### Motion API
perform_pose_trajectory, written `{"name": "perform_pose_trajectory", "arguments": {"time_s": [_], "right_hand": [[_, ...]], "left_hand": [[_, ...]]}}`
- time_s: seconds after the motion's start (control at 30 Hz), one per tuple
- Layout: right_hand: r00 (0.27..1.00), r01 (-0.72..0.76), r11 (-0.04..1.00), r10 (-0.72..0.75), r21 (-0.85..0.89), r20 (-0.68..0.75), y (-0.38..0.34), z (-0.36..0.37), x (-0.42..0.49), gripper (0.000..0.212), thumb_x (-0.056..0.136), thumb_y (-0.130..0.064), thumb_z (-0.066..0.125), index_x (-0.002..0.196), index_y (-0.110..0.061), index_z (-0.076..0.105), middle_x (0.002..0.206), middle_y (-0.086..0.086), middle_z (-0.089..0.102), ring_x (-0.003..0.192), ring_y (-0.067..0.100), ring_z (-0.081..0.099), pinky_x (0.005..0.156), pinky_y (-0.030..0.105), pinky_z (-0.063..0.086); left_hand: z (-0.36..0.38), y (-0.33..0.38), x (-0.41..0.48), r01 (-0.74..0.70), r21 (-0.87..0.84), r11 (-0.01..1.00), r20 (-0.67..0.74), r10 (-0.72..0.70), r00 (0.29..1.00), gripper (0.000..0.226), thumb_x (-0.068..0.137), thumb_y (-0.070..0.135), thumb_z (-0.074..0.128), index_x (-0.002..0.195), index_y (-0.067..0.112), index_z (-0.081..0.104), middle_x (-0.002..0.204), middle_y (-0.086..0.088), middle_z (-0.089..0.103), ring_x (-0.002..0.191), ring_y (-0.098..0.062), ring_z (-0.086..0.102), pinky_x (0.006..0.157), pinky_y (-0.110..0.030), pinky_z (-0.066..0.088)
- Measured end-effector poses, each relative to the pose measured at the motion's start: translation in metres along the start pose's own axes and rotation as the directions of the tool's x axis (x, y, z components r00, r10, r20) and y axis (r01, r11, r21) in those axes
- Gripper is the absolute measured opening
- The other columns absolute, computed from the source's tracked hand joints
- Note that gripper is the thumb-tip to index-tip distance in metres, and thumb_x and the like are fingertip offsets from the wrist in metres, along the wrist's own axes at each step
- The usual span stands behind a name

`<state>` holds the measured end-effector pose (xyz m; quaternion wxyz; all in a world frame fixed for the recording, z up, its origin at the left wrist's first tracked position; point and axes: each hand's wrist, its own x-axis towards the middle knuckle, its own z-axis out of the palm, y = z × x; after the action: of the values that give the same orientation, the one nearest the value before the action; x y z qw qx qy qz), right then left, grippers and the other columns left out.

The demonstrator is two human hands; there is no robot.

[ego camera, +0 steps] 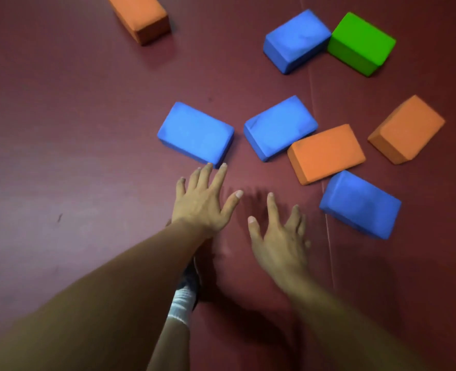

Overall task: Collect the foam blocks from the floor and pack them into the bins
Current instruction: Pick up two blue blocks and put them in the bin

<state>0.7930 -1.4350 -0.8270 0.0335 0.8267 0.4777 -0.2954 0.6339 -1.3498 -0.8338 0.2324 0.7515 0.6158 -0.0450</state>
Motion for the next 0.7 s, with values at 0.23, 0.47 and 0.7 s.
{"name": "perform_pose_trajectory", "arguments": {"time_s": [0.23,0.47,0.7], "right_hand": [[0.986,-0.150,0.971,0.160,0.184,-0.044,-0.060,0.009,0.203,0.077,0.096,-0.066,0.045,0.160,-0.042,0.010,0.165,0.023,0.004,0.151,0.042,0.010,0.115,0.060,0.026],[0.954,-0.298,0.943,0.299,0.150,0.018,-0.077,0.026,0.355,0.098,0.083,-0.085,0.043,0.160,-0.044,-0.001,0.166,0.023,-0.008,0.152,0.047,0.000,0.115,0.063,0.023],[0.903,-0.399,0.879,0.426,0.262,-0.053,-0.089,0.063,0.394,0.115,0.066,-0.092,0.053,0.157,-0.052,-0.004,0.167,0.013,-0.020,0.151,0.049,-0.015,0.109,0.072,0.021]], "left_hand": [[0.005,-0.025,0.202,0.074,0.015,0.997,0.025,-0.075,0.997,0.077,0.094,0.075,0.017,0.160,0.037,0.011,0.169,0.000,0.010,0.155,-0.025,0.006,0.118,-0.065,0.009],[0.082,-0.043,0.305,0.651,-0.162,0.741,0.103,-0.644,0.758,0.090,0.084,0.089,0.021,0.159,0.044,-0.002,0.168,0.007,-0.017,0.154,-0.025,-0.020,0.107,-0.082,0.000],[0.127,-0.037,0.339,0.782,-0.248,0.572,-0.003,-0.808,0.590,0.107,0.074,0.094,0.035,0.158,0.045,-0.008,0.168,0.005,-0.018,0.154,-0.029,-0.020,0.101,-0.086,0.001]]}}
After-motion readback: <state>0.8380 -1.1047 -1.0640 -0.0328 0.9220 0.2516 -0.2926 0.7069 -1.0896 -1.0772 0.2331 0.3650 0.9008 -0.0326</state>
